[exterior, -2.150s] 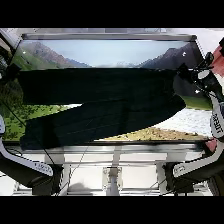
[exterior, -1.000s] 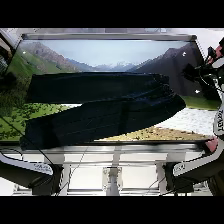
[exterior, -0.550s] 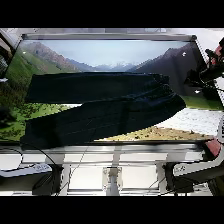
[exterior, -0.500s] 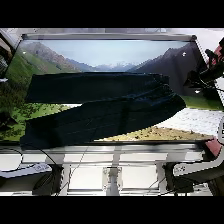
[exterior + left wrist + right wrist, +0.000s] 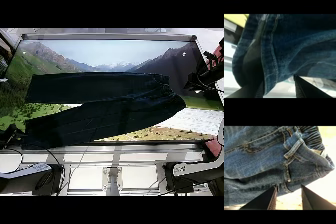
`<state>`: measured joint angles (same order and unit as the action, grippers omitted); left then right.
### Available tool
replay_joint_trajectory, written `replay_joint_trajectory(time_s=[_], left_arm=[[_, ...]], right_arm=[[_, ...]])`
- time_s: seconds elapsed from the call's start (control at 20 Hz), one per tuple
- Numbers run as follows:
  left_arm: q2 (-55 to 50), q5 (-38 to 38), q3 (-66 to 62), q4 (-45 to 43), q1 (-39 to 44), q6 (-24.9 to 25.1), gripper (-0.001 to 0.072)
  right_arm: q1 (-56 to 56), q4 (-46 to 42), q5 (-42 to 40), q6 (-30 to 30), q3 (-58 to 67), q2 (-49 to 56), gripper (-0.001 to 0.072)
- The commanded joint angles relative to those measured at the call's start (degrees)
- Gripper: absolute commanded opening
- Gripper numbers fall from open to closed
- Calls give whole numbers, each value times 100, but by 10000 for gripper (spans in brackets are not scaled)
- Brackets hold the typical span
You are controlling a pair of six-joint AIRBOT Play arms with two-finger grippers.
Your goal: Fold the clothes and pants, and hang the long-sleeved shirts on hangers.
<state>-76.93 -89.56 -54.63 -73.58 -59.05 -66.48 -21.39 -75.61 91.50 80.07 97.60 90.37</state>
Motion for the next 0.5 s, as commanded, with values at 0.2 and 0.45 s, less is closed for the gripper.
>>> replay_joint_trajectory(time_s=[0.2, 0.45], left_arm=[[7, -133, 61, -350, 7, -293, 217], [26, 212, -802, 393, 13, -26, 31]], right_arm=[[0, 15, -52, -28, 0, 0, 331], [-55, 52, -131, -774, -4, 26, 331]])
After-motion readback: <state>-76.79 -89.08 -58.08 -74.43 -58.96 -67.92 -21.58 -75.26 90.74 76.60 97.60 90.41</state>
